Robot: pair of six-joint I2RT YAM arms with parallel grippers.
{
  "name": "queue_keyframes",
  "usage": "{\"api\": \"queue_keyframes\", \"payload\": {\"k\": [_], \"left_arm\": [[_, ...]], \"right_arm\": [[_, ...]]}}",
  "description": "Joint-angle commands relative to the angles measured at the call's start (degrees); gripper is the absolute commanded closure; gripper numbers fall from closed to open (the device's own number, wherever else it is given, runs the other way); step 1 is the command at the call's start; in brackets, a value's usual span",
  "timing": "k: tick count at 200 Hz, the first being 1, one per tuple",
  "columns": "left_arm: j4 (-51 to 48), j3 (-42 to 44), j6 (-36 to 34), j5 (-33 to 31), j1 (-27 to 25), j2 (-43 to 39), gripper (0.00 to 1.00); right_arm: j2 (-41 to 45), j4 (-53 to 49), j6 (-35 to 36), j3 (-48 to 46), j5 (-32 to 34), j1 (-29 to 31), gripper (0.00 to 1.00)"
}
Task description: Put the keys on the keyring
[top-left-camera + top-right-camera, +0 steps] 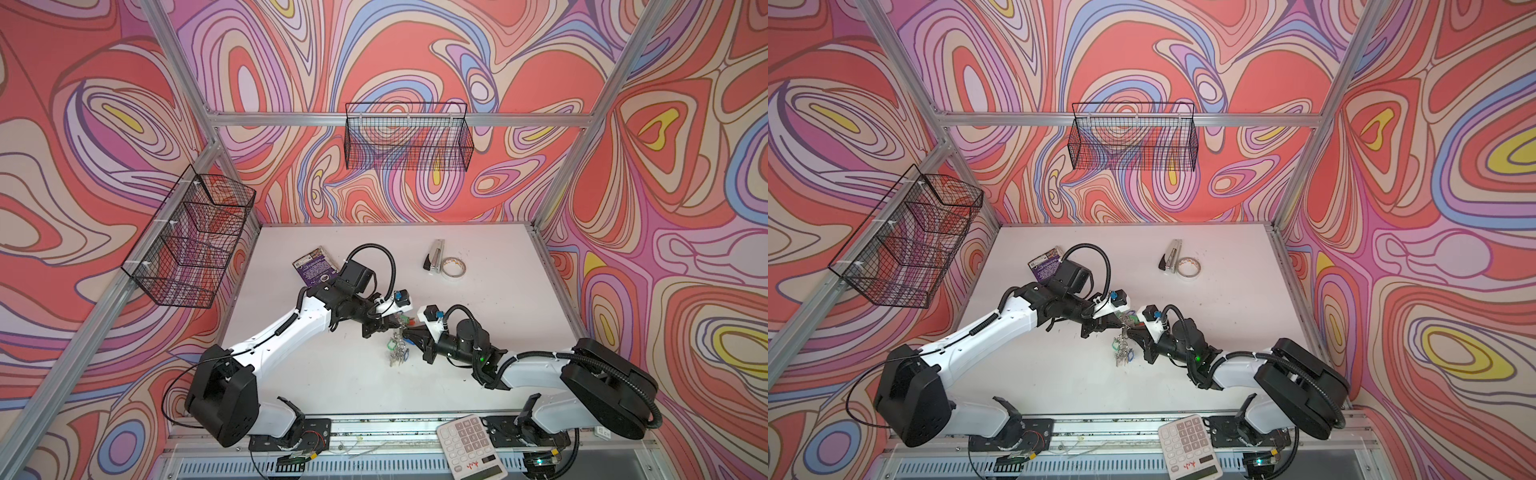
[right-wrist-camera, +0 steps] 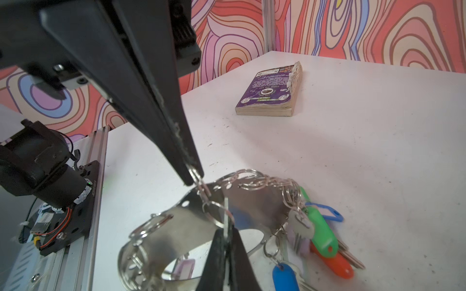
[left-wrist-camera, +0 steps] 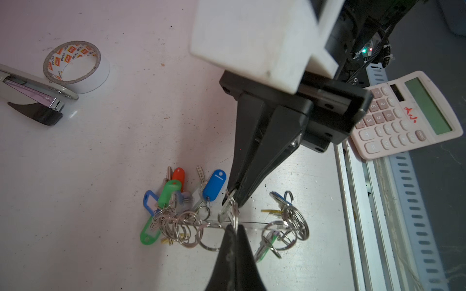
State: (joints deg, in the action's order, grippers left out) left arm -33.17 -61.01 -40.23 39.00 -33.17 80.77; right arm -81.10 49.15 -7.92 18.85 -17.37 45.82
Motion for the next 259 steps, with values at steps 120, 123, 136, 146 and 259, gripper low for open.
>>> {"api": "queue_keyframes", "payload": {"k": [120, 123, 136, 146, 259], "left_arm": [[-0.2, -2.0, 1.3, 2.3, 0.0, 2.1, 1.0], [-0.2, -2.1, 1.3, 2.3, -0.2, 2.2, 1.0], [-0.2, -2.3, 1.4, 2.3, -0.5, 2.5, 1.0], [0.0, -2.3, 1.6, 2.4, -0.6, 2.7, 1.0], [-0.9, -2.4, 1.1, 0.2, -0.7, 2.4, 1.0]], "right_arm": [[7.0, -0.8, 1.8, -1.1, 2.9, 0.2, 1.0], [7.1, -0.7, 1.8, -1.1, 2.8, 0.2, 1.0], [7.4, -0.7, 1.9, -1.2, 2.8, 0.2, 1.0], [7.7, -0.7, 1.9, -1.4, 3.0, 0.3, 1.0], [11.0, -6.3, 2.8, -1.4, 16.8, 0.3, 1.0]]}}
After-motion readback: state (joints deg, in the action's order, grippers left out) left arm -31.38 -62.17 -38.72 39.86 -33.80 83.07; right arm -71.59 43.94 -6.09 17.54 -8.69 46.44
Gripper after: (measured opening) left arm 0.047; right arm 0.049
